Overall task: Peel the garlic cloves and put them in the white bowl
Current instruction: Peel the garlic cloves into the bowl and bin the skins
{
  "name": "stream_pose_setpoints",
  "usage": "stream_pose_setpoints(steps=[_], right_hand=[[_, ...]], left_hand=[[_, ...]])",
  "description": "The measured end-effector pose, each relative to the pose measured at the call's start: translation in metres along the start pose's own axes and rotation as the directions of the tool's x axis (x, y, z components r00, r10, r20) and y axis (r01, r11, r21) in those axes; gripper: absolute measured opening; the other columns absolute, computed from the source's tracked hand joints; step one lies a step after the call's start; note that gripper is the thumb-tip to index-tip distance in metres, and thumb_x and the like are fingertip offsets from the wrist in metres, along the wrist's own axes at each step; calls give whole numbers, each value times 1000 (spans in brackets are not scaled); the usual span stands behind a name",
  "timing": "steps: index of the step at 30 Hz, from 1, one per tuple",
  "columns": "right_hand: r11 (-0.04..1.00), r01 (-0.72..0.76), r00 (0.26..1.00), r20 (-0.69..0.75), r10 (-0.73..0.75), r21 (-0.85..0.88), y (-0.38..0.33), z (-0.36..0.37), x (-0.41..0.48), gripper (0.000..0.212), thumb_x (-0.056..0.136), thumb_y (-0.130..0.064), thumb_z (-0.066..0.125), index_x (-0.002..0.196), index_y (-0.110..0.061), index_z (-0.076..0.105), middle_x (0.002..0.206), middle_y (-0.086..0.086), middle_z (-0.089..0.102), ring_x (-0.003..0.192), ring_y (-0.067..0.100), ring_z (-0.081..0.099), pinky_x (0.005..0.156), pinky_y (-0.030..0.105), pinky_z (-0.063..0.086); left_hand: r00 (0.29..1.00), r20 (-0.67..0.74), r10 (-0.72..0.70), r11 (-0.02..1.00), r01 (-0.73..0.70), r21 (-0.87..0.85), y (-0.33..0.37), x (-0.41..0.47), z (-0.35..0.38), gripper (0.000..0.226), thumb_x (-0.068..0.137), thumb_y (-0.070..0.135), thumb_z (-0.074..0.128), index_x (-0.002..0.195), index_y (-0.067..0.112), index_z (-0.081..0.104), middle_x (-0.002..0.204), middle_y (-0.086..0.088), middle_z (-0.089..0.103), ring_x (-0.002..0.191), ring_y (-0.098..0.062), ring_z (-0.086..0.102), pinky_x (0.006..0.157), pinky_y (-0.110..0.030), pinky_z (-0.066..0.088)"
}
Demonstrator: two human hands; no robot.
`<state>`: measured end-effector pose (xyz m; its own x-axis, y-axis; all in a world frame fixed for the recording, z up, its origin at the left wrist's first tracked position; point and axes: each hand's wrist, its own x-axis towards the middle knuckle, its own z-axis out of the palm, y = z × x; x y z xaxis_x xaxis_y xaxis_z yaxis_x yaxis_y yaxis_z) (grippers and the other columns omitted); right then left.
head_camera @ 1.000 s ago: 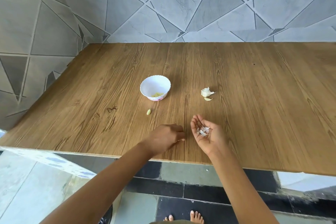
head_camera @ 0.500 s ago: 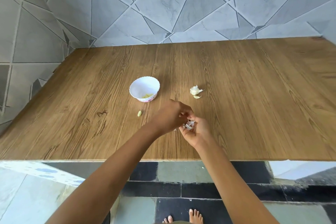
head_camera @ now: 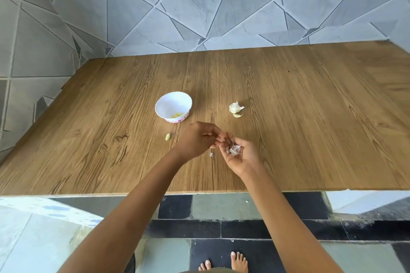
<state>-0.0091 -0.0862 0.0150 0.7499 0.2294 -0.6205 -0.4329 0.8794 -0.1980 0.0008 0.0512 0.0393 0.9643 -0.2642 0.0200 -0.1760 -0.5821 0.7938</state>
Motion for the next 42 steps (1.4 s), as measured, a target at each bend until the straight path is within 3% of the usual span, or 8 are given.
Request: stream_pose_setpoints(steps=[2, 7, 12, 18, 24, 29, 32, 42], right_hand=[[1000, -9, 1000, 6, 9, 0, 1, -3, 1, 25, 96, -2, 38, 85, 4, 60, 71, 15, 66, 76, 24, 62, 63, 33, 58], [1000, 19, 1000, -12, -19, -1, -5, -7, -1, 26, 97, -1, 36, 89, 5, 59, 87, 16, 62, 82, 24, 61, 86, 38, 48], [999, 31, 1000, -2, -31, 12, -13, -12, -2, 26, 97, 0, 36, 88, 6, 60, 89, 16, 63, 84, 24, 62, 89, 37, 47], [999, 35, 999, -6, -35, 6, -14, -12, -2, 26, 97, 0, 36, 90, 6, 60, 91, 16, 63, 87, 24, 61, 88, 37, 47], [1000, 19, 999, -38, -19, -1, -9, -7, -4, 24, 97, 0, 36, 87, 6, 58, 83, 16, 61, 78, 23, 60, 88, 37, 48], [1000, 16, 1000, -8, -16, 21, -2, 0, -10, 40, 92, 4, 38, 68, 3, 70, 67, 13, 66, 59, 19, 66, 69, 30, 55], [999, 7, 1000, -28, -6, 48, -3, 4, -13, 24, 92, 4, 39, 82, 1, 60, 60, 12, 67, 49, 17, 67, 48, 27, 57], [1000, -18, 1000, -20, 18, 16, -6, 1, -8, 24, 92, 3, 38, 80, 5, 59, 80, 15, 62, 74, 21, 66, 75, 29, 55]], left_hand=[[1000, 5, 3, 998, -4, 69, -5, 1, 1, 23, 83, -11, 55, 91, 4, 71, 83, -8, 71, 76, -17, 68, 73, -24, 55], [999, 40, 35, 955, -45, 293, -10, -3, 2, 17, 80, -5, 62, 87, 4, 74, 84, -6, 73, 74, -11, 65, 66, -7, 46], [987, 160, -2, 857, -81, 509, -18, -8, 9, 18, 85, 1, 62, 98, 8, 71, 99, -4, 71, 87, -16, 67, 80, -27, 54], [982, 185, 25, 641, -158, 751, -14, -4, 26, 16, 93, 7, 50, 102, 10, 63, 94, -5, 66, 82, -22, 63, 65, -29, 48], [997, 45, 60, 994, -64, 92, -1, 3, 3, 21, 81, -5, 64, 91, 10, 72, 79, -2, 71, 69, -13, 68, 70, -27, 58], [978, 130, 162, 930, -195, 311, 30, 7, 18, 25, 82, 0, 57, 96, 16, 69, 83, 0, 73, 78, -15, 68, 72, -35, 56], [990, 66, 127, 863, -143, 485, 33, 8, 25, 18, 81, 12, 60, 95, 23, 63, 80, 6, 71, 78, -18, 66, 68, -34, 53], [984, 104, 148, 956, -169, 241, 28, 10, 23, 24, 77, -8, 63, 91, 8, 73, 86, 1, 72, 79, -6, 66, 76, -18, 54]])
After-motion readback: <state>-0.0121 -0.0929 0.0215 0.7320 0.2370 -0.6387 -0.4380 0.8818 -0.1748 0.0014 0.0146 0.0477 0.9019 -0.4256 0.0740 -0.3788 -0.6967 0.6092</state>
